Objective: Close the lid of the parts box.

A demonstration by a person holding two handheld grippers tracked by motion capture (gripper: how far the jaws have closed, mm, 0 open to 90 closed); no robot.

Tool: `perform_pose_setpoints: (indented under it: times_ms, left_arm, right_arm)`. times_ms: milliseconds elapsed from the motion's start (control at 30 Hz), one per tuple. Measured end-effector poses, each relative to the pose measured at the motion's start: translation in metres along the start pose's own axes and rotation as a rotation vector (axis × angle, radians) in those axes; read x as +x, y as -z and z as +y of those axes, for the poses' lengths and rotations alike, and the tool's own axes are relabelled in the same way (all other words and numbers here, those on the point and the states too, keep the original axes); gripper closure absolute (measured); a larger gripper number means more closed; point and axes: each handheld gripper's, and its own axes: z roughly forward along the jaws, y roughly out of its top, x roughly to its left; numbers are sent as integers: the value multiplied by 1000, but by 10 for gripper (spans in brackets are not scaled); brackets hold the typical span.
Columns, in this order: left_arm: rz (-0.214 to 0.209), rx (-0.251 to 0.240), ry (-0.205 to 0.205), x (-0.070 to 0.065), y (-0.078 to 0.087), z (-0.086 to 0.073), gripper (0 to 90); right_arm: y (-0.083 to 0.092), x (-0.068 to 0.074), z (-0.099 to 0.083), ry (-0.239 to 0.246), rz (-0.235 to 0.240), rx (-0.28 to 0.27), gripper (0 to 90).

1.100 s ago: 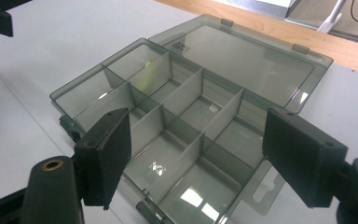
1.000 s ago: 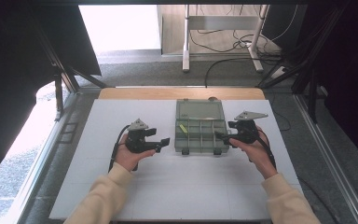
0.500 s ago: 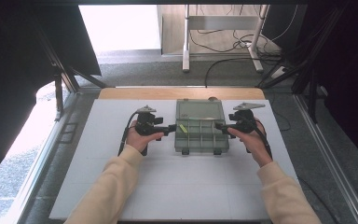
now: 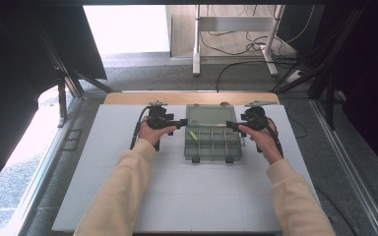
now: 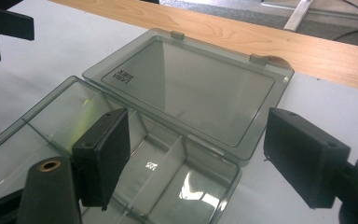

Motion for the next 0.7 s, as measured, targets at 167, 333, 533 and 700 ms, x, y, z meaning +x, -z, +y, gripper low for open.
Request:
perform_pose_setpoints:
  times_ms: [167, 333, 533, 700]
  left_arm:
    - [4, 12, 5, 2, -5, 6, 201]
    - [14, 42, 13, 4, -14, 11, 207]
    - [17, 45, 18, 7, -21, 15, 207]
    - [19, 53, 10, 8, -26, 17, 207]
  right_arm:
    - [-6, -5, 2, -16, -5, 4, 225]
    - [-11, -8, 5, -18, -6, 9, 224]
    - [-14, -12, 6, -24, -3, 11, 227]
    - [-16, -17, 8, -34, -5, 18, 230]
